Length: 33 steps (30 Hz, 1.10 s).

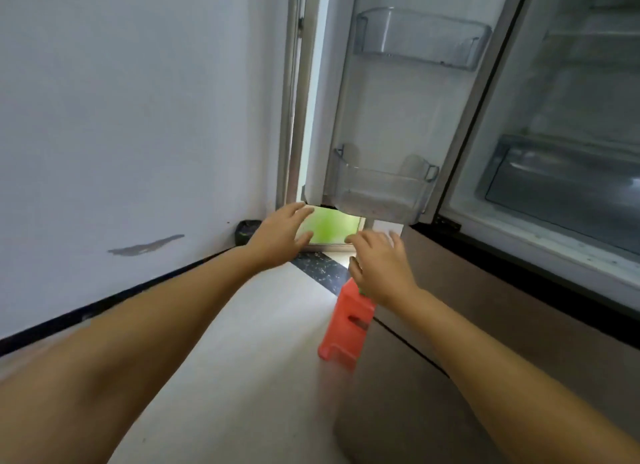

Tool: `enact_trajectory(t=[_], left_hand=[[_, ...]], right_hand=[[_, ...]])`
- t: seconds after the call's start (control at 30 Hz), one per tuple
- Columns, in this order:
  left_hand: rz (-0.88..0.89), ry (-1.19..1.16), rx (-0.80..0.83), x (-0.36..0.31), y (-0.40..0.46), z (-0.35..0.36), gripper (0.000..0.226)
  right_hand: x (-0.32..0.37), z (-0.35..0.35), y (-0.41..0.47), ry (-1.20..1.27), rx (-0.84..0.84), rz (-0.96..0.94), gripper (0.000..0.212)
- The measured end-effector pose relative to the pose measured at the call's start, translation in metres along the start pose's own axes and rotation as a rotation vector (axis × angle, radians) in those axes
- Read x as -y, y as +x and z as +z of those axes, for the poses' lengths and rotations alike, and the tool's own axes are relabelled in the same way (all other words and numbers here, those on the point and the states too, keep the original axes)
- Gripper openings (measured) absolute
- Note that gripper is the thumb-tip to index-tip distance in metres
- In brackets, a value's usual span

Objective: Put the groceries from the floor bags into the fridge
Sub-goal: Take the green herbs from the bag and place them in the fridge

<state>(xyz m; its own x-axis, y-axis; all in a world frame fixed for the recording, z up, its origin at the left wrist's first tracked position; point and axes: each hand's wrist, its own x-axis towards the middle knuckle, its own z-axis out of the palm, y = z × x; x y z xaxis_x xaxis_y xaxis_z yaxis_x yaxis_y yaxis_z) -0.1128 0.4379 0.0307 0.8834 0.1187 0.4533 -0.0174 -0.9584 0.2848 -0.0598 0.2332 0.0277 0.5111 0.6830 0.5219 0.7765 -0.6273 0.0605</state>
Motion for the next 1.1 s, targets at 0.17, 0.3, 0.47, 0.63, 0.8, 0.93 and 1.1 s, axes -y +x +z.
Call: enact_trajectory(t=[0.17, 0.3, 0.47, 0.63, 0.8, 0.93, 1.1], left_hand=[[-0.271, 0.077, 0.254, 0.003, -0.112, 0.037, 0.040], [-0.439, 0.099, 0.206, 0.023, -0.196, 0.028, 0.041], [-0.661, 0.196, 0.113, 0.074, -0.291, -0.015, 0.046], [-0.818, 0.314, 0.086, 0.133, -0.377, -0.075, 0.046], [-0.990, 0.343, 0.078, 0.199, -0.475, -0.145, 0.045], [-1.159, 0.337, 0.019, 0.245, -0.551, -0.201, 0.044], [-1.266, 0.338, 0.012, 0.296, -0.618, -0.247, 0.046]], right_hand=[[0.028, 0.043, -0.041, -0.113, 0.507, 0.064, 0.045], [0.085, 0.069, -0.054, -0.018, 0.537, -0.061, 0.047], [0.189, 0.079, -0.052, 0.007, 0.566, -0.257, 0.048], [0.298, 0.090, -0.038, 0.016, 0.599, -0.407, 0.047], [0.432, 0.109, -0.025, 0.044, 0.686, -0.504, 0.049], [0.543, 0.113, -0.019, 0.084, 0.712, -0.608, 0.047], [0.657, 0.115, -0.009, 0.117, 0.733, -0.730, 0.046]])
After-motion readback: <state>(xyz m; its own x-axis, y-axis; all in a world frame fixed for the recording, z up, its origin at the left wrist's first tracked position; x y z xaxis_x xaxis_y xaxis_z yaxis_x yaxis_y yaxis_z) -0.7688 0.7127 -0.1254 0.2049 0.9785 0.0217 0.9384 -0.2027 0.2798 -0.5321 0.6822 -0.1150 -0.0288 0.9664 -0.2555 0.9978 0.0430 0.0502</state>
